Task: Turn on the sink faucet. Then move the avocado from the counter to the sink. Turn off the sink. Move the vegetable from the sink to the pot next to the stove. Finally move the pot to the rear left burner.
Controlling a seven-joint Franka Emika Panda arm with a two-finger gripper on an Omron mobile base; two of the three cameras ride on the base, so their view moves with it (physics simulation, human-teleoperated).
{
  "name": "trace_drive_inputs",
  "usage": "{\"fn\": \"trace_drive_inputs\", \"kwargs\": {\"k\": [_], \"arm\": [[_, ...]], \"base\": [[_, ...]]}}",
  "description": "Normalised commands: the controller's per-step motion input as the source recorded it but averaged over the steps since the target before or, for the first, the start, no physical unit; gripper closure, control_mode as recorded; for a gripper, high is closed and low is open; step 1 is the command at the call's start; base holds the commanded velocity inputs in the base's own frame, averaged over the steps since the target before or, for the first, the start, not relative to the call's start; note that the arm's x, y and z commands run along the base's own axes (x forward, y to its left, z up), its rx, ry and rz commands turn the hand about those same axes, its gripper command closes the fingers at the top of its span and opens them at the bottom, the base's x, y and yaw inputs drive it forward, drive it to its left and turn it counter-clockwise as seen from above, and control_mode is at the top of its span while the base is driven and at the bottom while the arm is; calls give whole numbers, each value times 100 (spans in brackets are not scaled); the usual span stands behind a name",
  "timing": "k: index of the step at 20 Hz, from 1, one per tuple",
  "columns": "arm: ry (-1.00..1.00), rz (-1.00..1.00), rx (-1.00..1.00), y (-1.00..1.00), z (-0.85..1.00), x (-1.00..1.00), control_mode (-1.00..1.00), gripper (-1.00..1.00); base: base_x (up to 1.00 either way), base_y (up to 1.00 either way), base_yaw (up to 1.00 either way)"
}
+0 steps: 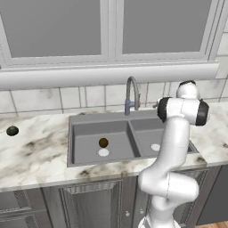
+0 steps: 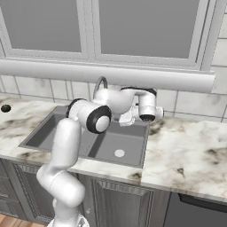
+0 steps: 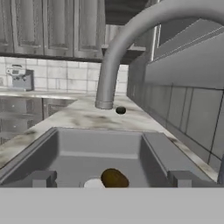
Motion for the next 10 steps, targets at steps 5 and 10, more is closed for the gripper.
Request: {"fn": "trace_drive_inputs", "kwargs": {"k": [5,10], "arm": [[-2,-9,-4,31,23,-88,-100,-100],[0,-5,-10,39,37,-69,-100,-100]], "base": [[0,0,0],[0,0,0]]}}
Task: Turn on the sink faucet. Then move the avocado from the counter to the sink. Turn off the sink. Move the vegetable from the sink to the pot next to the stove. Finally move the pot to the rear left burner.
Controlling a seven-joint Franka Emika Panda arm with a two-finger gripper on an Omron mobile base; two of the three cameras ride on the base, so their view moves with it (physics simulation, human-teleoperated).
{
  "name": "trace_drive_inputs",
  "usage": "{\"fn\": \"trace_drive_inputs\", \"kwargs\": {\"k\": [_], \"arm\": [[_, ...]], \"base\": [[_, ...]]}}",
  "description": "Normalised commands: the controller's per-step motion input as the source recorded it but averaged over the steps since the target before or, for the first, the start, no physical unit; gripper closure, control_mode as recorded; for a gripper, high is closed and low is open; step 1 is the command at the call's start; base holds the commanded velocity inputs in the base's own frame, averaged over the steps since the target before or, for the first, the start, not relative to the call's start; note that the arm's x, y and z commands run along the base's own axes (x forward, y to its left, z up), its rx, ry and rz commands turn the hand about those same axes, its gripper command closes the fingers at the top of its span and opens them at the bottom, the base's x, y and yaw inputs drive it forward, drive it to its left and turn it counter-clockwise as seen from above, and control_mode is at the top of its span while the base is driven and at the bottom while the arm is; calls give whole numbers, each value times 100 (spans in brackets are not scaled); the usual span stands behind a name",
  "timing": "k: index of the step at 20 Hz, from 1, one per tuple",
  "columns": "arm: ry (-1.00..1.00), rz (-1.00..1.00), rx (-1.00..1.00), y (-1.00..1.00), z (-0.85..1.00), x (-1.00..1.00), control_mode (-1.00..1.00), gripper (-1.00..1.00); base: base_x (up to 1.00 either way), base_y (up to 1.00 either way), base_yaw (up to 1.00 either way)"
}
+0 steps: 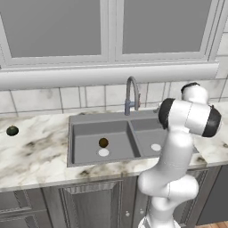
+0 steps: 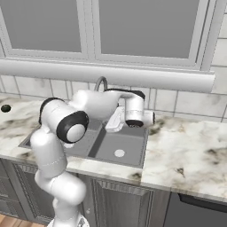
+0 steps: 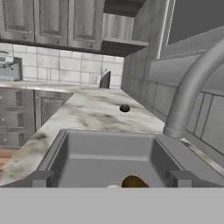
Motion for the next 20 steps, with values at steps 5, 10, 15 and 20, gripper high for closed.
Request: {"fn": "trace_drive_inputs", "kwargs": {"k": [5,10,15,20], "arm": [[0,-4,-11,40,48,-61,-100,-100],[1,-7,-10,40,46,-65,-100,-100],[11,-13,-14,54,30,-51,-100,-100],[21,-19,-17,78,19,-18,-100,-100]], "base": [[0,0,0],[0,0,0],[0,0,0],[0,0,0]]}}
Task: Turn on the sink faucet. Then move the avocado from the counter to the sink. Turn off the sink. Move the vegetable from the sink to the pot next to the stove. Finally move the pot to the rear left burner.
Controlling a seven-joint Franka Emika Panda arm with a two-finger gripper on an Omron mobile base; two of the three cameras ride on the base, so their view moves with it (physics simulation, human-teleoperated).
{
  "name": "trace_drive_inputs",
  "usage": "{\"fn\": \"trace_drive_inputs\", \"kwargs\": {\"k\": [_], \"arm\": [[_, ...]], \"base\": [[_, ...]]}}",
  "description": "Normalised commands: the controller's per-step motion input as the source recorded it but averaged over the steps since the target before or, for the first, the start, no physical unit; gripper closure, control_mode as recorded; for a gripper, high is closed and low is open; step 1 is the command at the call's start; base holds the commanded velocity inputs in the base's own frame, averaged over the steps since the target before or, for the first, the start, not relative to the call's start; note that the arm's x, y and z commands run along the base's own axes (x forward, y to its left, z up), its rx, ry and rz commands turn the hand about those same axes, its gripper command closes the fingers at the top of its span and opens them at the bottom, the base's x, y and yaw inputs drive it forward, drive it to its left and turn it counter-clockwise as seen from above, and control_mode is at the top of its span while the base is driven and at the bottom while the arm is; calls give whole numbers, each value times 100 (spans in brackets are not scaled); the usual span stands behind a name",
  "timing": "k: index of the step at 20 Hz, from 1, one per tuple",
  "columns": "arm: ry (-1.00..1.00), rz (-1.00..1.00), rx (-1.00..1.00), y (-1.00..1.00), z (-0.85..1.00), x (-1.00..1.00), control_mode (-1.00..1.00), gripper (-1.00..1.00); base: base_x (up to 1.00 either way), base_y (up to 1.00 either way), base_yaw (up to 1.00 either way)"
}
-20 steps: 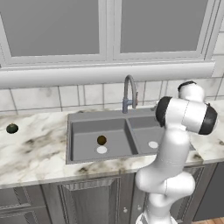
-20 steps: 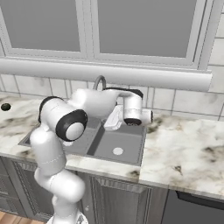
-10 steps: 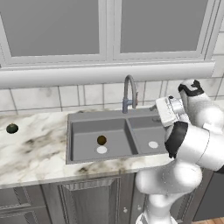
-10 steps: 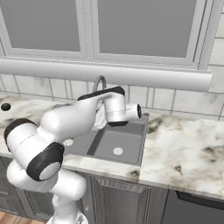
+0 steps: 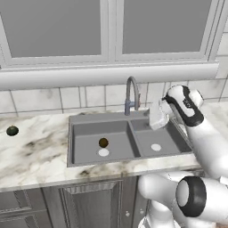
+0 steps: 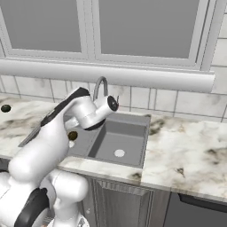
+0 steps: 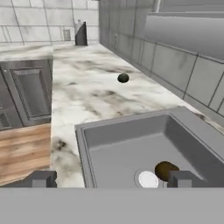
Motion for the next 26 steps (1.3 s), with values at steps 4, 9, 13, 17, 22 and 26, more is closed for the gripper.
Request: {"fn": "trace_drive_inputs", "kwargs": {"k": [4,9,13,17,22,26], "arm": [[23,-23,-20,89,3,0,-100,-100],[24,-23,-19,80,0,2,-100,-100],[23,-24,-13,48,-2,7,-100,-100],[19,-26,-6,36,-4,19,-100,-100],[14,-28,-3,29,-14,21,-100,-100],[6,-14,0,-7,-19,0,-100,-100]], "base": [[0,0,0],[0,0,0],[0,0,0],[0,0,0],[0,0,0],[0,0,0]]}}
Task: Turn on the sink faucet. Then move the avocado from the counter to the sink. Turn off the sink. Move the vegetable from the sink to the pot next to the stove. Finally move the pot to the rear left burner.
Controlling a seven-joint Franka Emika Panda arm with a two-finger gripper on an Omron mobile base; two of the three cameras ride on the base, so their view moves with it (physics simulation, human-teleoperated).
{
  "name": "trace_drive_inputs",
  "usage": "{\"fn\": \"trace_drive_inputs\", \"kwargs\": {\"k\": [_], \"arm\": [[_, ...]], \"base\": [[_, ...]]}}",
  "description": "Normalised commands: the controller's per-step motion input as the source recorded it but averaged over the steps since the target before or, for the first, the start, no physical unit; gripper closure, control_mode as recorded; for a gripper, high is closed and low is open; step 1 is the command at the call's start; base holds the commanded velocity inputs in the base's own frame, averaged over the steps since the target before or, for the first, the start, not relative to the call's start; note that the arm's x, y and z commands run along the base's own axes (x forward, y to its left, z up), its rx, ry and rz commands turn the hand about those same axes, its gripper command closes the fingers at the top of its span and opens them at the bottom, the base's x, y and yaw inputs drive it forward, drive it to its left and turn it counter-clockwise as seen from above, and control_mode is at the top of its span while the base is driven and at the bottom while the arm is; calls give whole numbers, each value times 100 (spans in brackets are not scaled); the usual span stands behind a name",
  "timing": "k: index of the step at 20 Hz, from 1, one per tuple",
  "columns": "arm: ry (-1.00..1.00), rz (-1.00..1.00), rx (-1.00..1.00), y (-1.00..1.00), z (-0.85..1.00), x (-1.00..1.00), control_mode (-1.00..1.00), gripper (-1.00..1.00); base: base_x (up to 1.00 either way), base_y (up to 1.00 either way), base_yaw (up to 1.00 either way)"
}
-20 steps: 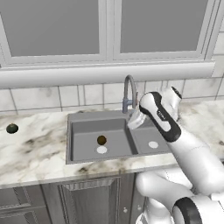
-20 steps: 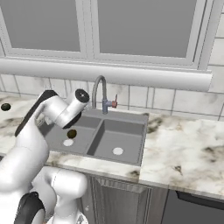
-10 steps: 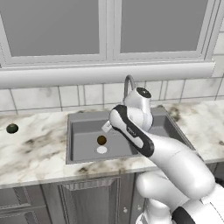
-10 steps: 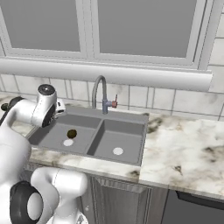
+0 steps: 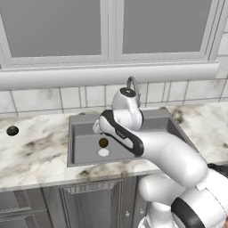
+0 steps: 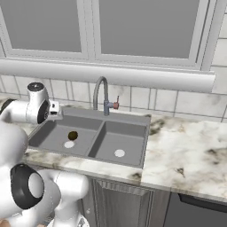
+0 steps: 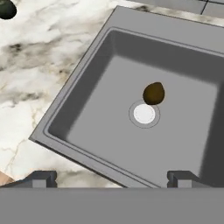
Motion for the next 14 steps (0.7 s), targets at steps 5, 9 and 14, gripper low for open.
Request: {"fn": "trace_drive_inputs", "kwargs": {"k": [5,9,14], "arm": [[4,-3,0,-5,-31,42,-100,-100],[0,-3,0,-9,-36,50,-100,-100],[1,-7,0,-2,-38,44,-100,-100]], "base": [[0,0,0],[0,0,0],[0,0,0]]}}
